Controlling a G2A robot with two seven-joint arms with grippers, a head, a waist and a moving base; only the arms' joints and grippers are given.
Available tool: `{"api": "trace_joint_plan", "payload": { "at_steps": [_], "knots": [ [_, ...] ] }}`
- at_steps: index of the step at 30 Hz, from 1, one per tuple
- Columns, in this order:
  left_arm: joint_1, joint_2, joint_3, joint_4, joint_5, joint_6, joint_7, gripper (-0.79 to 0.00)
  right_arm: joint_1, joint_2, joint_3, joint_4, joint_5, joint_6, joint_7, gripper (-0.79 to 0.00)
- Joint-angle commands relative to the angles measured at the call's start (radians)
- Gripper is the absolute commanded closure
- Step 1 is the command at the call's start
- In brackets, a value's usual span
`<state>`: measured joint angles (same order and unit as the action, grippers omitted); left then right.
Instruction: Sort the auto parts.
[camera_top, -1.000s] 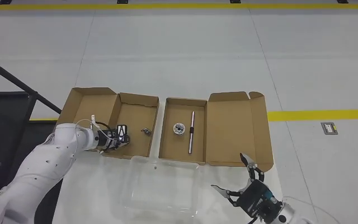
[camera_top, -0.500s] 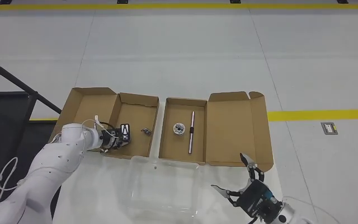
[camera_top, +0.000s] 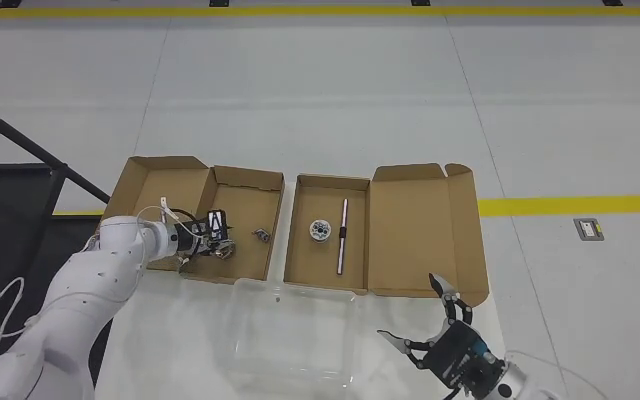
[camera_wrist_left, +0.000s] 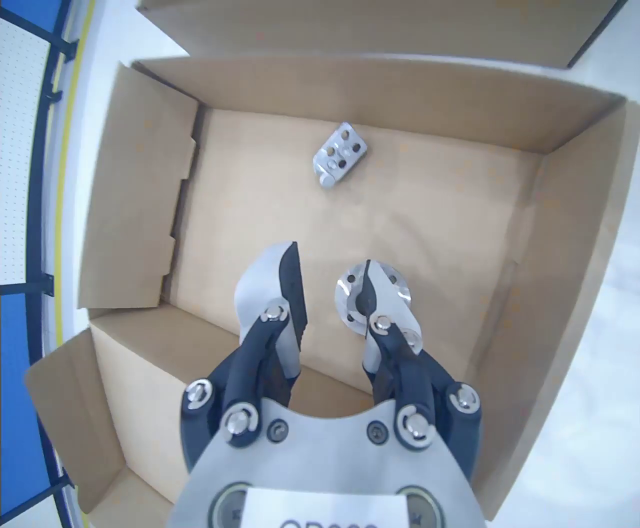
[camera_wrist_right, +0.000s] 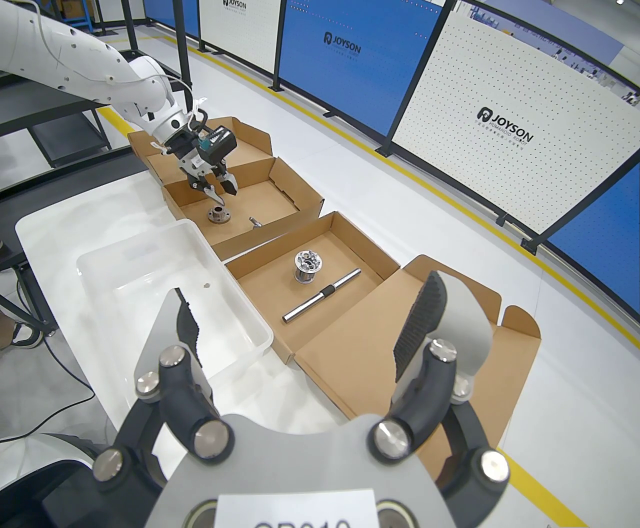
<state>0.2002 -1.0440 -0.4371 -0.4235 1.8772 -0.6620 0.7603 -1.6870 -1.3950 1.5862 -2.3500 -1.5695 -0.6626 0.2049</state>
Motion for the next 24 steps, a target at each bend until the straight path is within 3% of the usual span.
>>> {"api": "trace_joint_plan", "payload": {
  "at_steps": [1,10,18,20,22,24],
  "knots": [
    [-0.002,0.016,-0.012,-0.017,0.003,0.031,0.073,-0.314,0.0,0.0,0.0,0.0,0.0,0.0,0.0,-0.785],
    [0.056,0.12,-0.112,-0.165,-0.035,0.149,0.322,-0.326,0.0,0.0,0.0,0.0,0.0,0.0,0.0,-0.785],
    [0.214,0.25,-0.267,-0.447,-0.086,0.197,0.421,-0.342,0.0,0.0,0.0,0.0,0.0,0.0,0.0,-0.785],
    [0.264,0.282,-0.316,-0.524,-0.094,0.215,0.408,-0.385,0.0,0.0,0.0,0.0,0.0,0.0,0.0,-0.785],
    [0.318,0.313,-0.369,-0.599,-0.112,0.224,0.415,-0.785,0.0,0.0,0.0,0.0,0.0,0.0,0.0,-0.785],
    [0.37,0.342,-0.416,-0.664,-0.116,0.215,0.441,-0.785,0.0,0.0,0.0,0.0,0.0,0.0,0.0,-0.785]
  ]
}}
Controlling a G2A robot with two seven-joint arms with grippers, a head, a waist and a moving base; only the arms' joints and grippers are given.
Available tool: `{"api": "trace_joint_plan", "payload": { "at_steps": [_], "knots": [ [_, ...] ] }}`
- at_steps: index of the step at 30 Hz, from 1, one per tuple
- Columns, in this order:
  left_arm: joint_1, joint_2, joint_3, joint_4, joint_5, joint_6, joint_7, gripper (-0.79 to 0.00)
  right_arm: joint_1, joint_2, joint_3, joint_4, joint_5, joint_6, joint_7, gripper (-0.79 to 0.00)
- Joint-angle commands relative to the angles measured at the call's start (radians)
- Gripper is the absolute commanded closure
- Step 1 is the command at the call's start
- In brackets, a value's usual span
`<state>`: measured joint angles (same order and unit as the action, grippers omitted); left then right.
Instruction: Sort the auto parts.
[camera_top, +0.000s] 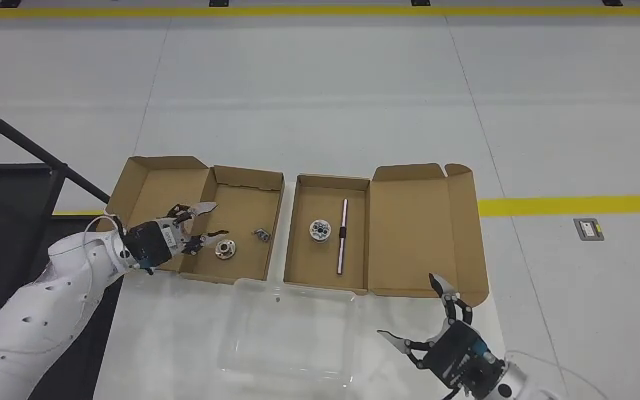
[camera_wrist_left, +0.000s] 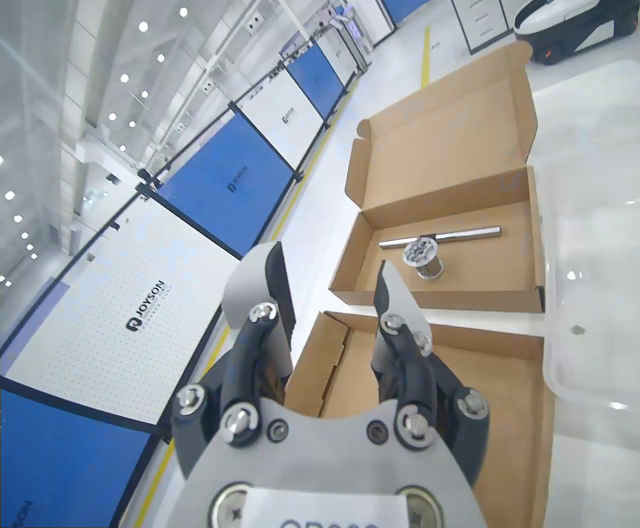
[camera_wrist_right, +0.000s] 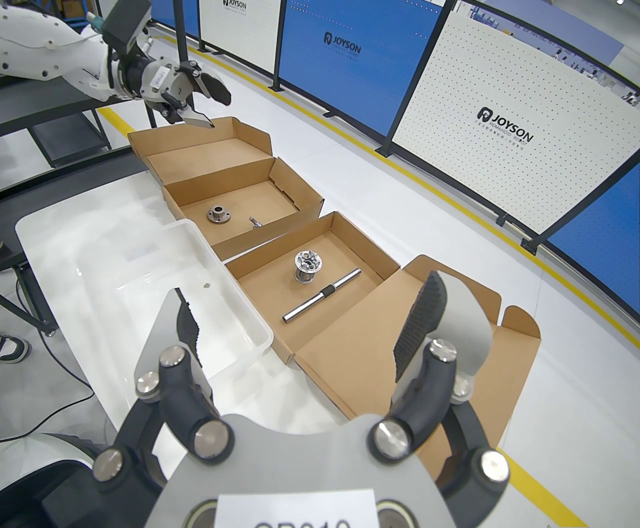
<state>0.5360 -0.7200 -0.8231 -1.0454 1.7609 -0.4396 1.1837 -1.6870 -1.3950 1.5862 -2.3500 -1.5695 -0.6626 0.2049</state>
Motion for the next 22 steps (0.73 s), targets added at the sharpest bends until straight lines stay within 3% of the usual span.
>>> {"api": "trace_joint_plan", "payload": {
  "at_steps": [1,2,6,9,22],
  "knots": [
    [0.034,0.018,-0.03,-0.043,0.0,-0.007,0.017,-0.785,0.0,0.0,0.0,0.0,0.0,0.0,0.0,-0.785],
    [0.021,0.012,-0.02,-0.028,-0.001,-0.004,0.01,-0.527,0.0,0.0,0.0,0.0,0.0,0.0,0.0,-0.785],
    [0.035,0.018,-0.031,-0.043,0.0,-0.008,0.018,-0.701,0.0,0.0,0.0,0.0,0.0,0.0,0.0,-0.784],
    [0.034,0.018,-0.03,-0.042,0.0,-0.007,0.017,-0.764,0.0,0.0,0.0,0.0,0.0,0.0,0.0,-0.785],
    [0.034,0.018,-0.03,-0.042,0.0,-0.007,0.017,-0.784,0.0,0.0,0.0,0.0,0.0,0.0,0.0,-0.784]
  ]
}}
